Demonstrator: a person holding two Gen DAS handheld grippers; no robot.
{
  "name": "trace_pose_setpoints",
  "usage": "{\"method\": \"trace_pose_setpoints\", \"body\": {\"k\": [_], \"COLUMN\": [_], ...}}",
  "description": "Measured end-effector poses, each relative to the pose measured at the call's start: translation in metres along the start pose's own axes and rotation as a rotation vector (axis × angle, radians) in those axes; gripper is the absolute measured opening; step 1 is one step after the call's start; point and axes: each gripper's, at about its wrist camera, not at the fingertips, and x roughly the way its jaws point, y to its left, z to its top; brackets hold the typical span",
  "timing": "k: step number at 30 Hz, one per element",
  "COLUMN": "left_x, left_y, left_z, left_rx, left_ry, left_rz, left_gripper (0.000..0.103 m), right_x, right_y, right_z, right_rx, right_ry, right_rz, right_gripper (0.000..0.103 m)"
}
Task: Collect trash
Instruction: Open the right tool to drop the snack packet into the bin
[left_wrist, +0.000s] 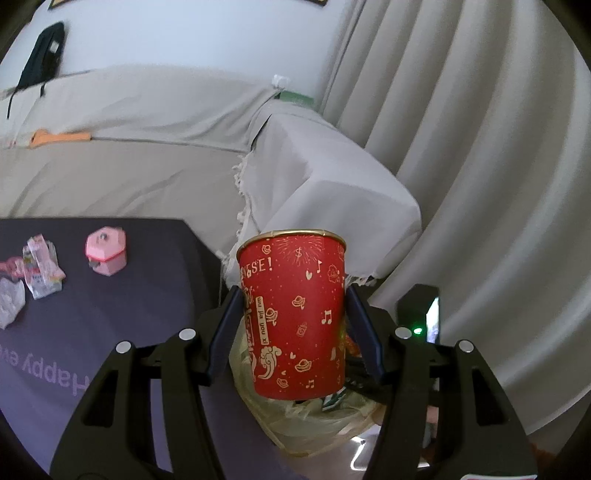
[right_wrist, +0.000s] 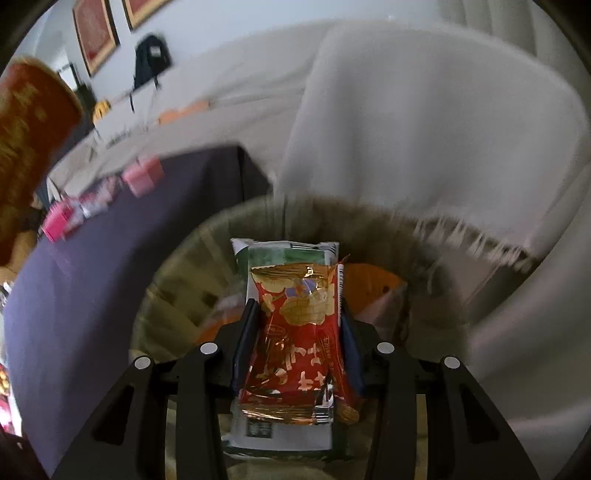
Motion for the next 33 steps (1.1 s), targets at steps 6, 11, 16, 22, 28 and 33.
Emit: {"method": "trace_pose_setpoints", "body": {"k": [6, 11, 16, 22, 28, 33], "left_x": [0.018, 0.028, 0.032, 0.042, 0.075, 0.116], "left_y": [0.022, 0.028, 0.028, 0.018, -0.007, -0.026], "left_z": [-0.013, -0.020, -0.022, -0.023, -0.030, -0.049], "left_rx": [-0.062, -0.079, -0.084, -0.072, -0.049, -0.009], "left_ry": [0.033, 0.058, 0.067, 0.094, 0.161, 0.245], "left_rz": [-0.004, -0.003, -0.002, -0.019, -0.069, -0.059], "left_gripper": [0.054, 0.054, 0.055, 0.055, 0.055, 0.055], "right_x": [0.015, 0.004, -0.020, -0.057, -0.081, -0.086], "right_y": [0.000, -0.010, -0.018, -0.035, -0.065, -0.080], "right_z": [-0.008, -0.011, -0.008, -0.001, 0.004, 0.003], "right_rx": [0.000, 0.090, 0.114, 0.139, 0.208, 0.208], "right_ry": [0.067, 0.053, 0.000, -0.105, -0.190, -0.206], "right_rz": [-0.019, 0.084, 0.133, 0.118, 0.059, 0.037], "right_gripper": [0.040, 0.048, 0.060, 0.065, 0.065, 0.065]}}
